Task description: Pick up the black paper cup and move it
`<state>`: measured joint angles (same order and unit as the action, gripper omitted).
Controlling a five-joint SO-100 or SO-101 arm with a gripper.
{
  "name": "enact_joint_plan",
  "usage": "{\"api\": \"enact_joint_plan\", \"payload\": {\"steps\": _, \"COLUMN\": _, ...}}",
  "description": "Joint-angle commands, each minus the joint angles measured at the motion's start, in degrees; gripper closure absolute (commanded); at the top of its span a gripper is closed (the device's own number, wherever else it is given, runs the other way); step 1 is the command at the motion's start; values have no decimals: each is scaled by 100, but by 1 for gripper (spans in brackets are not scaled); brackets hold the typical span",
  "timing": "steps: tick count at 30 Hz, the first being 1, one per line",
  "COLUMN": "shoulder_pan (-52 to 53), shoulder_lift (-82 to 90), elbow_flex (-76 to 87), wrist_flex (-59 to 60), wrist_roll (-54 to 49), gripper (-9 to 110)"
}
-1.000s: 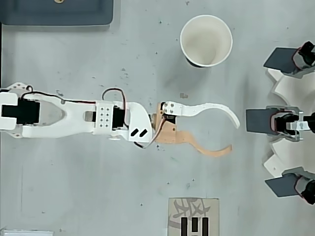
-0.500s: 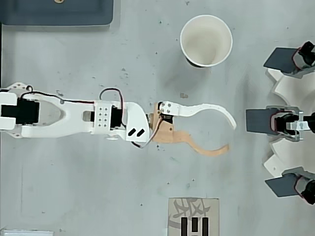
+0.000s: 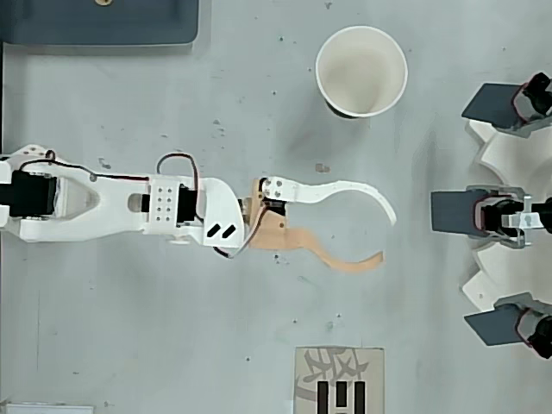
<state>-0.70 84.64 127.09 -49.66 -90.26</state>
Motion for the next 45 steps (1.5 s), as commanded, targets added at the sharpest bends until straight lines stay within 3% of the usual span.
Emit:
{"api": "enact_joint_plan", "payload": {"steps": 1, "shoulder_pan": -35, "shoulder_lift": 483, "elbow_flex": 79, "wrist_flex": -167, "wrist_roll": -26, "gripper": 95}}
{"api": "enact_joint_plan", "payload": {"steps": 14, "shoulder_pan": -35, "shoulder_lift": 1345, "elbow_flex": 1345, "wrist_flex": -475, "wrist_roll": -44, "gripper": 96}}
{"api": "enact_joint_plan", "payload": {"steps": 29, "shoulder_pan": -35, "shoulder_lift": 1854, "elbow_flex": 2997, "wrist_flex": -1872, "wrist_roll": -62, "gripper": 97}}
{"api": "enact_joint_plan", "payload": {"steps": 45, "shoulder_pan": -35, "shoulder_lift": 2224, "elbow_flex": 4236, "wrist_flex": -2689, "wrist_roll": -88, "gripper": 88}}
